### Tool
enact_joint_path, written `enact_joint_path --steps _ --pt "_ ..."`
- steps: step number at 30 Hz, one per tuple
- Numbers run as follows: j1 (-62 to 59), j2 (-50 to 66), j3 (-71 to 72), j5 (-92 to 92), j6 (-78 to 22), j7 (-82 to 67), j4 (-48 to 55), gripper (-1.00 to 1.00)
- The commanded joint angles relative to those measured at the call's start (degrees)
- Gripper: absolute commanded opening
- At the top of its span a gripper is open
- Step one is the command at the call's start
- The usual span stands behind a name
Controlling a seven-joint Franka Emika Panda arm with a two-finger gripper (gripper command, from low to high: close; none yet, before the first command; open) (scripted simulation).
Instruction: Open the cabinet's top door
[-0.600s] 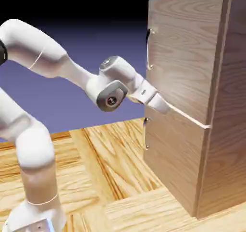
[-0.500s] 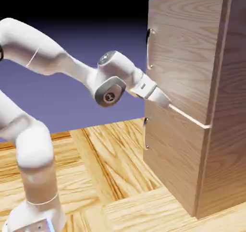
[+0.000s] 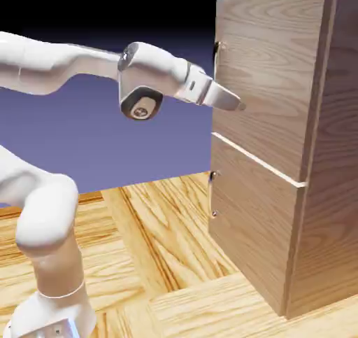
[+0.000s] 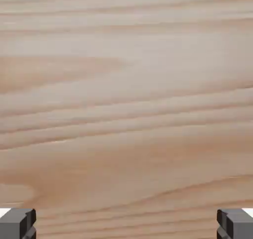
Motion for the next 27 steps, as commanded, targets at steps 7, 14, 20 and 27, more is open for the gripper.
enact_joint_path --steps 7,14,20,27 --pt "-5.9 -4.7 8.2 17.4 0.3 -9.9 3.2 1.0" --pt "-11.9 -9.4 16.4 34.9 0.5 -19.8 6.5 1.0" --pt "-16.9 -13.5 23.4 49.8 0.7 -28.4 9.3 1.0" --pt "-22.9 -18.2 31.5 67.3 1.0 -38.3 12.5 1.0"
